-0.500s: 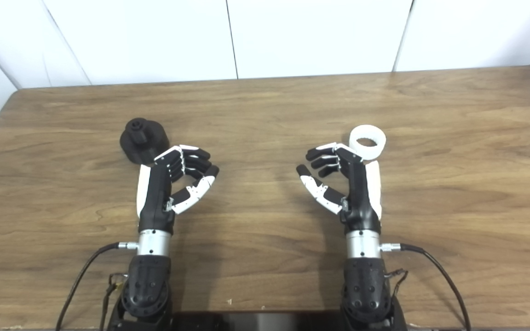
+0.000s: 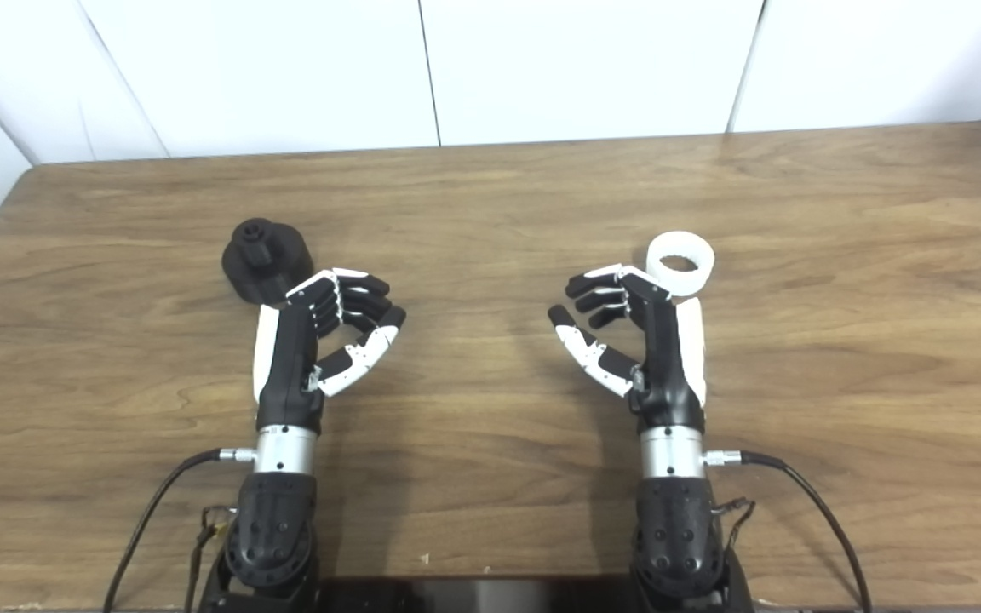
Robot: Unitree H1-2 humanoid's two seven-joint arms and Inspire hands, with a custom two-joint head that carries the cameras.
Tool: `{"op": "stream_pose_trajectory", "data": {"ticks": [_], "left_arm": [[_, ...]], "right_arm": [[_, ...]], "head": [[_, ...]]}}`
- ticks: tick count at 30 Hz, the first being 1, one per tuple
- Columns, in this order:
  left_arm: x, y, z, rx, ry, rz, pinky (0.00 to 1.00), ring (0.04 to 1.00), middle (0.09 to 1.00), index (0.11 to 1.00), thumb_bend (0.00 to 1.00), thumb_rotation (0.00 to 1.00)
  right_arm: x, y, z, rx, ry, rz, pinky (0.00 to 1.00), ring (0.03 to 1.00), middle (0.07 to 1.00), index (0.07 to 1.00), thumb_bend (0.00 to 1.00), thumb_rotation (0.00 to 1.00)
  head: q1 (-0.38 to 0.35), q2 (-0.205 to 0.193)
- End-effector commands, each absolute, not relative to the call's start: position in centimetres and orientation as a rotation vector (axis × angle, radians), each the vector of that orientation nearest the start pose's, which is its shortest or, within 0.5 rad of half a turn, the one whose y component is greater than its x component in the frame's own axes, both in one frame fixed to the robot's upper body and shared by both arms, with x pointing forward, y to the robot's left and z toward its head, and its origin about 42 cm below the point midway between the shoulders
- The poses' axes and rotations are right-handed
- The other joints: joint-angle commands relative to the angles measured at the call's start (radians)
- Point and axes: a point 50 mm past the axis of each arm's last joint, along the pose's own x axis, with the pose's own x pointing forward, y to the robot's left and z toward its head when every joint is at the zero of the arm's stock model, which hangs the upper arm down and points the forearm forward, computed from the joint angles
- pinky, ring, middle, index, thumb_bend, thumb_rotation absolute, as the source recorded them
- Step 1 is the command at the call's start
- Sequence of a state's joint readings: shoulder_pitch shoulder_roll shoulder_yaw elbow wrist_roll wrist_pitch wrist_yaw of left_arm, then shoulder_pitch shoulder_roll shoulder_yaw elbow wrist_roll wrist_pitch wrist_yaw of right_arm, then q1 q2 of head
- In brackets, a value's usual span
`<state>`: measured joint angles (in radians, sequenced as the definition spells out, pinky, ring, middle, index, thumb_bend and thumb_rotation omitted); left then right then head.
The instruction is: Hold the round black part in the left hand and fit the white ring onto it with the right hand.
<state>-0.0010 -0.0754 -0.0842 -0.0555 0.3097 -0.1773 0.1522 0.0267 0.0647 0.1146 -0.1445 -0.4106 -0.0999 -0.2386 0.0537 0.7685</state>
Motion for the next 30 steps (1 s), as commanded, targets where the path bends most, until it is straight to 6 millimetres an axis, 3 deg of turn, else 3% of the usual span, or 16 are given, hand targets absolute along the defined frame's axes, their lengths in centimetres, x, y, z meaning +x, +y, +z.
{"op": "stream_pose_trajectory", "data": {"ticks": [1,4,9,30], "left_arm": [[28.5,15.9,13.7,0.188,-0.326,0.052,0.40,0.485,0.493,0.487,0.51,0.00],[28.4,15.4,13.4,0.179,-0.315,0.042,0.40,0.484,0.492,0.489,0.51,0.00],[28.5,14.4,13.1,0.182,-0.311,0.043,0.39,0.479,0.489,0.493,0.51,0.00],[28.7,14.1,13.0,0.187,-0.314,0.055,0.40,0.490,0.494,0.487,0.51,0.00]], "right_arm": [[27.1,-16.9,15.1,-0.276,-0.339,-0.145,0.44,0.537,0.600,0.494,0.50,0.14],[27.0,-17.6,14.6,-0.267,-0.337,-0.144,0.44,0.538,0.600,0.493,0.50,0.14],[27.1,-18.8,14.1,-0.288,-0.333,-0.143,0.45,0.544,0.606,0.494,0.50,0.14],[27.1,-19.3,13.9,-0.290,-0.333,-0.140,0.46,0.551,0.609,0.495,0.50,0.15]], "head": [[0.030,-0.007],[0.122,-0.031],[0.191,-0.050],[0.196,-0.054]]}}
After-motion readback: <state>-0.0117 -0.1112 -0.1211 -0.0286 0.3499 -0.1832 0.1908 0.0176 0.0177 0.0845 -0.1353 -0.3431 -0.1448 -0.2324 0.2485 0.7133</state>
